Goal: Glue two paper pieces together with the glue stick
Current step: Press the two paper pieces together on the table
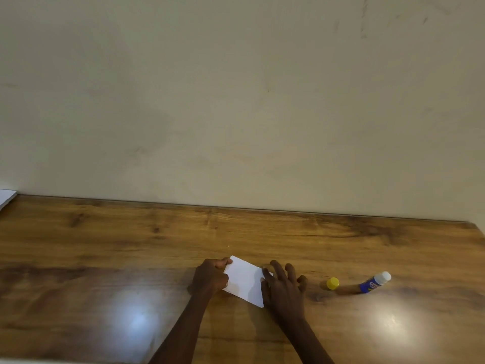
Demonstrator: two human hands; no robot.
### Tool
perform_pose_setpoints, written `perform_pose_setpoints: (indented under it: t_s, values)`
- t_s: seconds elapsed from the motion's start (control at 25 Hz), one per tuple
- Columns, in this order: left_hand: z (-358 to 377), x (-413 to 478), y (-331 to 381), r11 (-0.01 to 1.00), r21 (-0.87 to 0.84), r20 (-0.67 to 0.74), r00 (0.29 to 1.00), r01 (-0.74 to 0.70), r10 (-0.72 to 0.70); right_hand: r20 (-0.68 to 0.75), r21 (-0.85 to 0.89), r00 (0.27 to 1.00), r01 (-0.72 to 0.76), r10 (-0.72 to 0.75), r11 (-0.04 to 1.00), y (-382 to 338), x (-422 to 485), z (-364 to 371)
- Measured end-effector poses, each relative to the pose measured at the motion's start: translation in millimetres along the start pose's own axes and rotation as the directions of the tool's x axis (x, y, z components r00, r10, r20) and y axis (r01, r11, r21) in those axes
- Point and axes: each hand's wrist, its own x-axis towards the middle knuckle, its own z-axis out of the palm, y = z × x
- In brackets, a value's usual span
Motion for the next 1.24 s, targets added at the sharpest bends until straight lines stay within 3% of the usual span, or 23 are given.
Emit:
perform_pose_setpoints:
  t_s: [0.16,0.52,0.76,0.96,1.08,1.24]
  values:
    - [0.8,-1.6,1.5,1.000,-0.012,-0.004,1.000,0.008,-0.008,0.014,0.079,0.999,-0.032,0.031,0.996,4.1,-9.5,2.9]
    - [1.7,-4.0,2.6,1.000,-0.029,-0.011,1.000,-0.003,0.002,0.011,0.013,0.996,0.088,-0.089,0.996,-4.3,-50.7,1.7]
    - [3.5,-4.9,2.6,0.999,-0.046,-0.016,1.000,0.009,-0.010,-0.057,0.067,0.990,0.130,-0.126,0.989,-5.8,-55.3,0.5]
    - [5.4,-7.9,1.5,0.999,0.025,-0.025,0.999,-0.026,0.026,-0.028,0.090,0.983,0.181,-0.179,0.979,-2.6,-60.6,0.3]
    - [10.4,-11.8,4.1,0.996,0.076,-0.067,0.996,-0.051,0.056,-0.002,0.144,0.985,0.174,-0.175,0.974,-4.4,-59.4,-1.7]
    - [17.6,-20.6,13.4,0.997,-0.008,-0.143,0.987,-0.080,0.078,0.011,0.111,0.983,0.181,-0.184,0.977,-24.8,-53.8,-1.2]
